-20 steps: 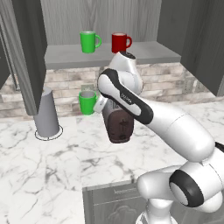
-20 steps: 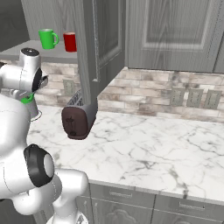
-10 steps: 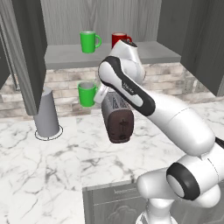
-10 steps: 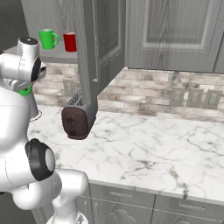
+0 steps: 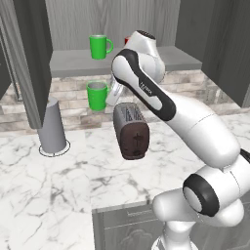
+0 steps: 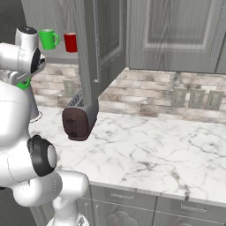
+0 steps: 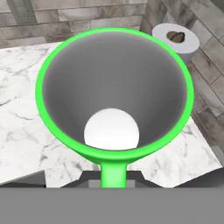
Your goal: Pick the mug on the counter and place it in the cabinet with the handle facing the right, like the mugs already inside.
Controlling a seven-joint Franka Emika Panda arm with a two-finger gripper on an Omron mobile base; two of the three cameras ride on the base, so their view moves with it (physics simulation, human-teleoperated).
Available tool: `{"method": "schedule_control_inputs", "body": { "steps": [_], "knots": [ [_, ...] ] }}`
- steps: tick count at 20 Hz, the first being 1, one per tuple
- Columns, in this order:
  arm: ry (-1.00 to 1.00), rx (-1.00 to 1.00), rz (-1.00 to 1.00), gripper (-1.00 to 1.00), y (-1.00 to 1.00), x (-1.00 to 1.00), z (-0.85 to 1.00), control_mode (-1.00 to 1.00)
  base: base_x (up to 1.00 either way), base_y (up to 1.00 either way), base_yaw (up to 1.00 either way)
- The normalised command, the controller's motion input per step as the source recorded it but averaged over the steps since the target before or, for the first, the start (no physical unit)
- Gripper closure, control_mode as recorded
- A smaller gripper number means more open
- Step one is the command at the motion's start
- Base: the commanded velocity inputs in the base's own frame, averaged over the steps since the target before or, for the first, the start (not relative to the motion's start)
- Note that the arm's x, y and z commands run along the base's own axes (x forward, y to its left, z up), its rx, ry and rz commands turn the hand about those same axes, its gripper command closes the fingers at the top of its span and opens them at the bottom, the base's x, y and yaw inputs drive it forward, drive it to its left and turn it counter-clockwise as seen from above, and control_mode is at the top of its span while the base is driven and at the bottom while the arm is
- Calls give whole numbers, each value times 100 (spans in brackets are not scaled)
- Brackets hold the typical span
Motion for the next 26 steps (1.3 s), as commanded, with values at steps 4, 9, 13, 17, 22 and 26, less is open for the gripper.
{"method": "schedule_control_inputs", "body": {
  "steps": [4,9,13,17,22,26],
  "knots": [
    [-3,0,2,100,-4,0,30,-100,0,0,0],
    [0,0,4,100,-1,1,33,-100,0,0,0],
    [-2,0,4,100,0,0,30,-100,0,0,0],
    [-3,0,4,100,0,4,26,-100,0,0,0],
    [-5,0,3,100,0,7,24,-100,0,0,0],
    [-7,0,1,100,2,7,15,-100,0,0,0]
  ]
}}
